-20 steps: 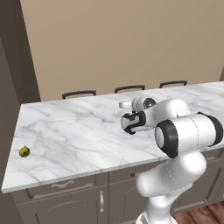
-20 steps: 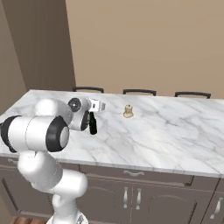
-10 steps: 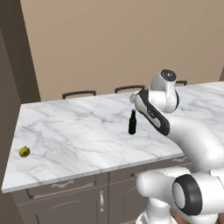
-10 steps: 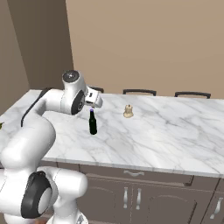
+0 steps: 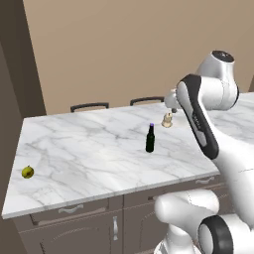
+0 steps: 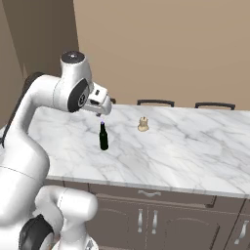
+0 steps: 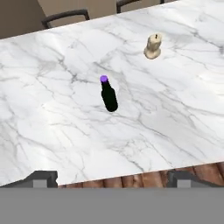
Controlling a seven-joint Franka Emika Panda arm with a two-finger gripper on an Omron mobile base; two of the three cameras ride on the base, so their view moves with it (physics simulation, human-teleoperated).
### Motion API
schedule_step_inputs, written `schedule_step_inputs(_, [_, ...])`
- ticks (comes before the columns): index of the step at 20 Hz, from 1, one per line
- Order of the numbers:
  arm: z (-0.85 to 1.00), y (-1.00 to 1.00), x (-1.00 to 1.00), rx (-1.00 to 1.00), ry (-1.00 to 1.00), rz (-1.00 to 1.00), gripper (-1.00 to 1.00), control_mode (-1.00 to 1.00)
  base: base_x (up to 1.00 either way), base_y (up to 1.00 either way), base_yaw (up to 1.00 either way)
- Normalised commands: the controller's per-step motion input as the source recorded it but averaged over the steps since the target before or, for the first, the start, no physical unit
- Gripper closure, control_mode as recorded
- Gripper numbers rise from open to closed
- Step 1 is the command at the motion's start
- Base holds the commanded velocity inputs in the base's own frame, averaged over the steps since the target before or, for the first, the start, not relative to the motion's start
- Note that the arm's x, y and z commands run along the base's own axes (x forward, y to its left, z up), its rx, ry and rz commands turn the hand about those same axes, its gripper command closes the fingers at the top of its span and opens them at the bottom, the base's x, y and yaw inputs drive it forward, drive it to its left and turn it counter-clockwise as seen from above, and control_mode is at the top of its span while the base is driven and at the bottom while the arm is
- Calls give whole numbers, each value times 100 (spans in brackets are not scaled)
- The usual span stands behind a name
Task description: Open the cabinet directly in front. Then move the beer and the cup to the dining counter with the candle on it.
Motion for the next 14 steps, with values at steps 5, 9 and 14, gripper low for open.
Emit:
schedule_step_inputs(5, [67,0,-100,-6,-88,0,-100,-100,0,0,0])
schedule_step_inputs(9, [49,0,-100,-13,-100,0,-100,-100,0,0,0])
schedule_step_inputs(14, [8,0,-8,0,-8,0,-100,-100,0,0,0])
